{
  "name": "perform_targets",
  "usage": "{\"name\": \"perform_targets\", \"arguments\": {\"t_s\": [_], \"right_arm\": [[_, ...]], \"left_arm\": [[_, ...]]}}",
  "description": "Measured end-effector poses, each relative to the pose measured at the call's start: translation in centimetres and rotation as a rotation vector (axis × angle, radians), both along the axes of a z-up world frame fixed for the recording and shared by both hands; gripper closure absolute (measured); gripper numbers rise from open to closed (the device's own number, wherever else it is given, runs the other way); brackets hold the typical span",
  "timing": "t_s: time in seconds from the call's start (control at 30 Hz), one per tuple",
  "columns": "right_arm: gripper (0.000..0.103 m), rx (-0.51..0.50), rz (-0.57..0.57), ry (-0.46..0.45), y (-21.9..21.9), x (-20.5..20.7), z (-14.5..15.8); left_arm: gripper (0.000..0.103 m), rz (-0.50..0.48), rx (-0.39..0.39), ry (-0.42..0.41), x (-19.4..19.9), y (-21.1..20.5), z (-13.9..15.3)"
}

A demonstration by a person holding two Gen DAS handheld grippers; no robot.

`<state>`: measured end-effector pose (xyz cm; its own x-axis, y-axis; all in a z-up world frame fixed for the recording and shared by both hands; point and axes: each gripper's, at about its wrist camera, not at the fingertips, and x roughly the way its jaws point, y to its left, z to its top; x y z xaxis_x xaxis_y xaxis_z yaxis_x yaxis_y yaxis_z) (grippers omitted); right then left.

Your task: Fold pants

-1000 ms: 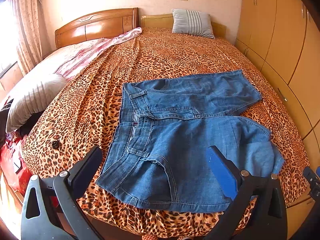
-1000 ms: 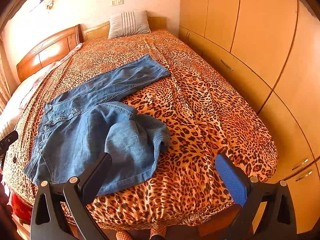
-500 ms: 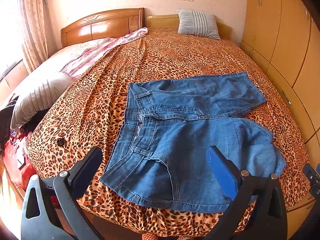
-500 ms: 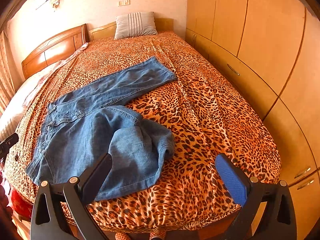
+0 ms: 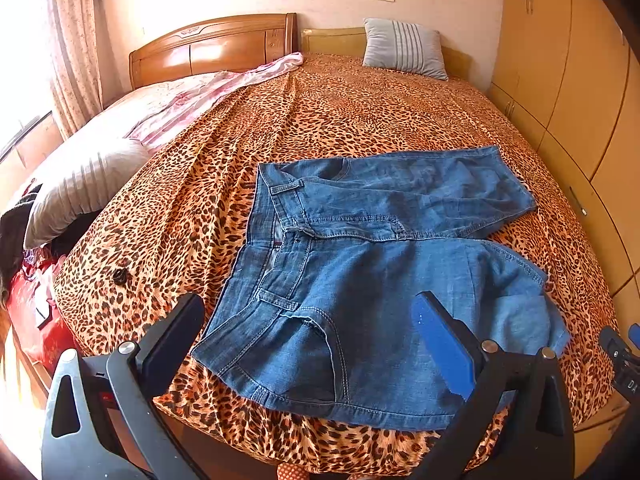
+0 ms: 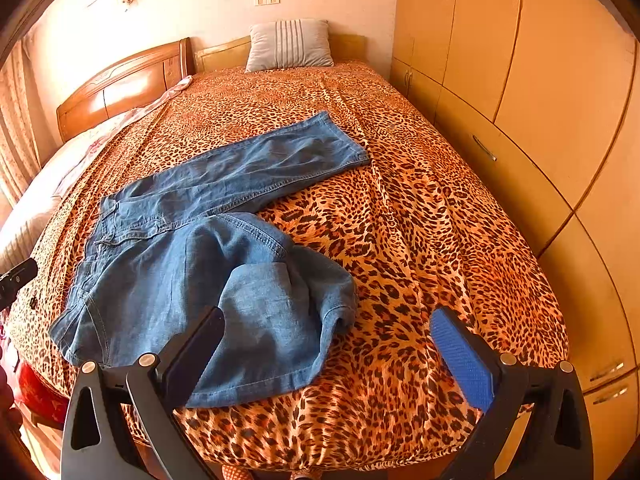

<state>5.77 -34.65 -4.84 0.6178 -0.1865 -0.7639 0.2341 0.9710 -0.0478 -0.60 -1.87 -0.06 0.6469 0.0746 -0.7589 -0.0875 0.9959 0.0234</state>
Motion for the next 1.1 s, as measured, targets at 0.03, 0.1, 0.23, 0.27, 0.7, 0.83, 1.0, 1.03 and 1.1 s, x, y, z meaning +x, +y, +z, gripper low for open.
{"name": "perform_targets", "arguments": {"t_s": [0.03,0.1,0.23,0.27,0.7,0.83,1.0,1.03,1.1], "right_arm": [[0.000,0.001,0.004,0.001,-0.1,0.2,0.0],[0.000,0.002,0.013,0.004,-0.2,0.5,-0.1],[0.000,0.000,0.032,0.007,-0.6,1.3,-0.2],[0.000,-0.001,0.037,0.007,-0.7,1.4,-0.2],[0.000,0.076,0.037,0.066,-3.6,3.7,-1.8],[0.000,0.207,-0.052,0.145,-8.0,5.0,-4.7],[0.001,0.342,-0.055,0.227,-11.4,6.6,-8.3],[0.001,0.377,-0.043,0.244,-11.6,6.9,-9.1],[0.005,0.437,-0.018,0.273,-11.4,7.5,-10.5]], "left_arm": [[0.000,0.003,0.003,-0.002,0.0,-0.1,0.0],[0.000,0.007,0.003,0.007,0.2,-0.3,0.0],[0.000,0.020,0.000,0.009,0.5,-0.6,-0.2],[0.000,0.023,0.000,0.010,0.6,-0.7,-0.2],[0.000,0.064,-0.006,0.066,2.2,-1.1,-1.5],[0.000,0.136,0.037,0.184,4.4,1.2,-3.5],[0.000,0.212,0.051,0.385,7.6,4.9,-6.7],[0.000,0.227,0.039,0.417,8.0,5.6,-7.2],[0.000,0.250,0.006,0.462,8.6,6.5,-8.3]]}}
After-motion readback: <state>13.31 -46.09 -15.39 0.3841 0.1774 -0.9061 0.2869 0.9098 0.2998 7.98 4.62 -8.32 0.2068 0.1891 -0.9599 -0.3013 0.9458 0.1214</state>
